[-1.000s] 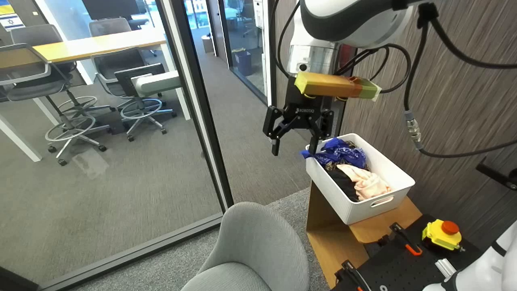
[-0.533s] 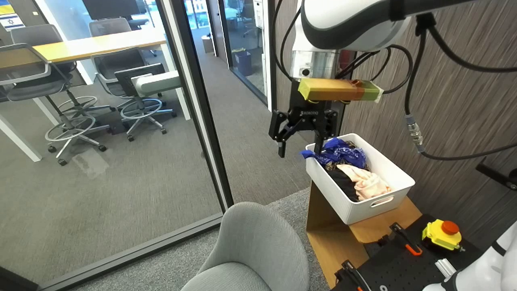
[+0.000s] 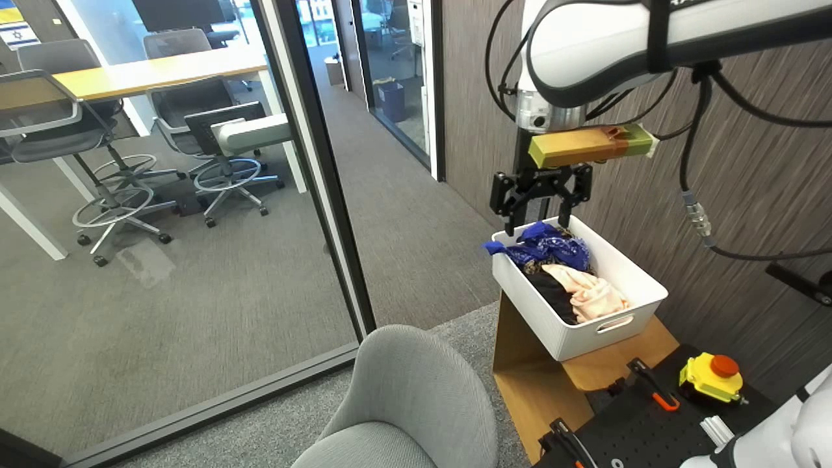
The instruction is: Remove the peach clothing and the black clothing from the box and place them on the backrest of the grey chair
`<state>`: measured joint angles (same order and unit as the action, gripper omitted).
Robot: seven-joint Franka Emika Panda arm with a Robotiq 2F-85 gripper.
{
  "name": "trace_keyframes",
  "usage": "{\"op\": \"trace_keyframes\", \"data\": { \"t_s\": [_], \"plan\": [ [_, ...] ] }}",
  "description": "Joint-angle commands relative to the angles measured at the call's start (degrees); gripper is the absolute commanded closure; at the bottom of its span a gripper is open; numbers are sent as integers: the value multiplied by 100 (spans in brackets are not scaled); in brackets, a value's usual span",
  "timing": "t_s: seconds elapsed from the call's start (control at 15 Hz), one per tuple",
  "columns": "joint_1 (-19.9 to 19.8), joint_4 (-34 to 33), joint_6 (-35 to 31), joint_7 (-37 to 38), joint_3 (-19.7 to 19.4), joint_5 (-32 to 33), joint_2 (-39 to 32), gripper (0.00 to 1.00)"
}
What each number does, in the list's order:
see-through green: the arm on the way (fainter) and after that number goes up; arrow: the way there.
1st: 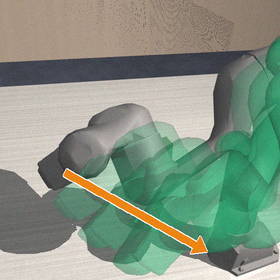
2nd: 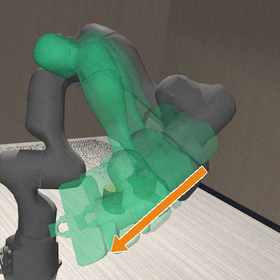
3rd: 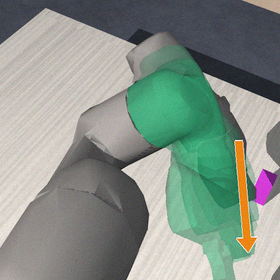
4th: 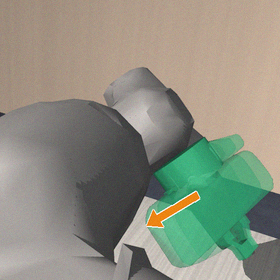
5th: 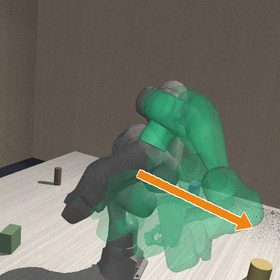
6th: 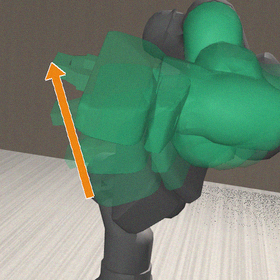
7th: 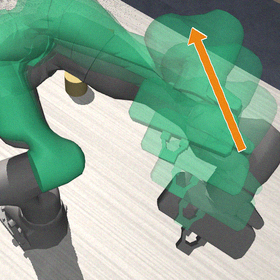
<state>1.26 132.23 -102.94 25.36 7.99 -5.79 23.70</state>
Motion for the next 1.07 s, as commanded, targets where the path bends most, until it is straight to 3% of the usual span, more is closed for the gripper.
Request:
{"op": "trace_keyframes", "data": {
  "t_s": [0.0, 0.33, 0.6, 1.0],
  "plan": [
    [-369, 602, -519, -118, -265, 516, 494, 0],
    [-923, 1320, -1493, -325, -787, 1125, 407, 0],
    [-1273, 1739, -2478, -607, -1226, 1102, -42, 0],
    [-1455, 1833, -3743, -968, -1605, 959, -1306, 0]
  ]
}}
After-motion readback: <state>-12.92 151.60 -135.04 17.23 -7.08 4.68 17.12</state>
